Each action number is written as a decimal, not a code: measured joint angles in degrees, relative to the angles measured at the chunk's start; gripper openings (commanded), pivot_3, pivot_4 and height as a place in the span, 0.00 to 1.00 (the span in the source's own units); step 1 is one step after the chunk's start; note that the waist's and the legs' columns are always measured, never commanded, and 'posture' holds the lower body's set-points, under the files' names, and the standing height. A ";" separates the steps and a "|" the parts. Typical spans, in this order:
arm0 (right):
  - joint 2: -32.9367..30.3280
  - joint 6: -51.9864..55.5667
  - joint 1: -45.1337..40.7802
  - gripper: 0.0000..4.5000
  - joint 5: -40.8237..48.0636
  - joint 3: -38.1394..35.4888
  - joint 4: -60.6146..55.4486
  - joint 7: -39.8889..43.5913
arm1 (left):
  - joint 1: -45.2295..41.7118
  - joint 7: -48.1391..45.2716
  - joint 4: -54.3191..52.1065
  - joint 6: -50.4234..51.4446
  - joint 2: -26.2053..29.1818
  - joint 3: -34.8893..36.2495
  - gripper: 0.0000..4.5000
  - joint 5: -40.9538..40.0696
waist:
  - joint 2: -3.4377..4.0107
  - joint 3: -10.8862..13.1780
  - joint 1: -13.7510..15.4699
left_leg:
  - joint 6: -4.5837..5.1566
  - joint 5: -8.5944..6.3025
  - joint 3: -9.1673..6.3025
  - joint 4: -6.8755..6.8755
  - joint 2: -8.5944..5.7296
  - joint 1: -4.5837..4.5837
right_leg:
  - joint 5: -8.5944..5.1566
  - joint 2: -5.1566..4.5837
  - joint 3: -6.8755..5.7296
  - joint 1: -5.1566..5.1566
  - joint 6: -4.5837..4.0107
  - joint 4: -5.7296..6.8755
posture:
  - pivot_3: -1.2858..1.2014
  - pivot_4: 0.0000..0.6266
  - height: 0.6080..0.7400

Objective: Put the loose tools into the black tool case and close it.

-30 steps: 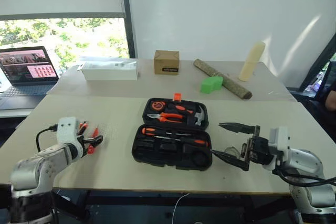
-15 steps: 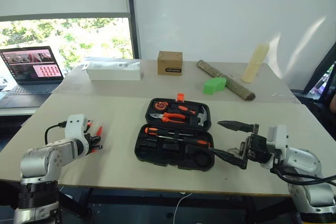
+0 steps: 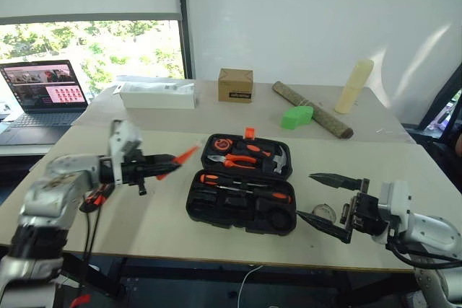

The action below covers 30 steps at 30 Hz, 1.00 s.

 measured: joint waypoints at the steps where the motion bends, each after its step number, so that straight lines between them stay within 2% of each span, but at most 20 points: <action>1: 0.03 0.01 0.27 1.00 0.00 0.05 -0.51 -0.39 | -3.29 -2.60 3.44 -4.37 -1.87 -3.22 0.10 2.75 | 0.00 0.00 -0.02 | 0.07 -0.04 0.00 0.03 0.01 -0.02 | 0.00 0.02 0.02 0.00 0.00 0.00 | 0.52 0.24 1.00; 6: 0.13 0.02 1.77 1.00 -0.05 0.35 -2.30 -2.11 | -11.07 -6.31 16.51 -13.66 -8.61 -11.82 0.10 12.37 | -0.01 0.01 -0.97 | 0.23 -0.12 -0.20 0.22 0.05 -0.18 | -0.04 0.08 0.09 -0.08 0.11 0.01 | 0.52 0.24 1.00; 12: 0.24 0.01 3.49 1.00 -0.25 0.31 -4.26 -4.20 | -13.86 -4.96 26.26 -20.70 -11.69 -16.24 0.10 20.99 | -0.02 0.01 -0.86 | 0.42 -0.23 -0.26 0.65 0.06 -0.91 | -0.04 0.06 0.05 -0.64 0.22 0.11 | 0.52 0.24 1.00; 22: 0.79 -0.04 4.99 1.00 -0.54 0.39 -5.36 -5.64 | -14.63 -2.60 27.55 -19.16 -16.27 -16.18 0.10 24.77 | -0.02 0.01 -0.66 | 0.65 -0.36 -0.28 0.96 0.04 -0.93 | 0.06 -0.06 0.06 -0.51 0.41 0.13 | 0.52 0.24 1.00; 30: 1.30 -0.22 5.06 1.00 -1.18 0.85 -5.37 -5.82 | -14.60 -1.93 25.08 -14.96 -16.59 -16.78 0.10 26.96 | -0.02 0.01 -0.67 | 0.64 -0.36 -0.29 1.00 0.03 -0.92 | 0.06 -0.05 0.07 -0.50 0.41 0.15 | 0.52 0.24 1.00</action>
